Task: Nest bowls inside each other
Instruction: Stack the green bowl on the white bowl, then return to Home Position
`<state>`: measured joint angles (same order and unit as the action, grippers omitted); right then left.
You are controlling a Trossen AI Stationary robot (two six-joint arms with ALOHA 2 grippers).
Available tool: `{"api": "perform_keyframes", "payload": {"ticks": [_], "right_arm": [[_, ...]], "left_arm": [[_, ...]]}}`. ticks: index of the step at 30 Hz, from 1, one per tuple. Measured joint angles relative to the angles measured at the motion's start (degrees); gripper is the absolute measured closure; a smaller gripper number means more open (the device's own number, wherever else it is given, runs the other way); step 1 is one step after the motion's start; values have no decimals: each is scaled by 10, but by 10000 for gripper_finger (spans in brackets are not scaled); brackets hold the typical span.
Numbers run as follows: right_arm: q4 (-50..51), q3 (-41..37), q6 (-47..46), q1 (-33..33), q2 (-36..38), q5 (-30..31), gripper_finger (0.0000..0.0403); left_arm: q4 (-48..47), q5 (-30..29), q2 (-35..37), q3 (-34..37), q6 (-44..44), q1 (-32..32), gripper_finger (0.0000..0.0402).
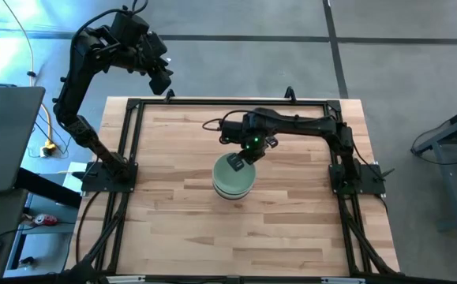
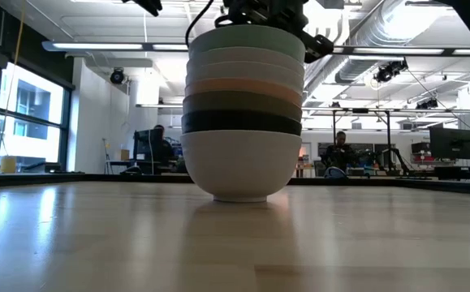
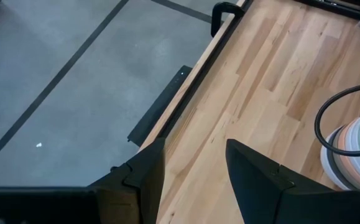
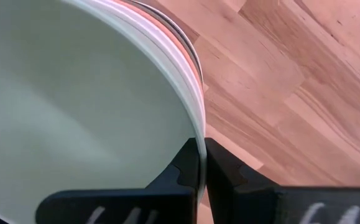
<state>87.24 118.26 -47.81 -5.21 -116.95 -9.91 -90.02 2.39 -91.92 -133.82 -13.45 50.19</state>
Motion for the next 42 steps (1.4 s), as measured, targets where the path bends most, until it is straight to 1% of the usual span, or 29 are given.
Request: {"api": "perform_keyframes", "payload": {"ticks": [8, 11, 14, 31, 36, 42], "right_arm": [[-4, 0, 2, 5, -7, 4, 403], [-9, 0, 3, 5, -9, 3, 397], [-12, 0, 3, 5, -9, 2, 382], [-33, 7, 19, 10, -7, 10, 285], [-29, 7, 27, 10, -2, 11, 270], [-21, 7, 35, 10, 5, 14, 261]], "left_arm": [[0, 1, 0, 0, 4, 0, 245], [0, 11, 0, 0, 4, 0, 245], [0, 21, 0, 0, 4, 0, 245], [0, 22, 0, 0, 8, 0, 245], [0, 21, 0, 0, 11, 0, 245], [0, 22, 0, 0, 13, 0, 245]]}}
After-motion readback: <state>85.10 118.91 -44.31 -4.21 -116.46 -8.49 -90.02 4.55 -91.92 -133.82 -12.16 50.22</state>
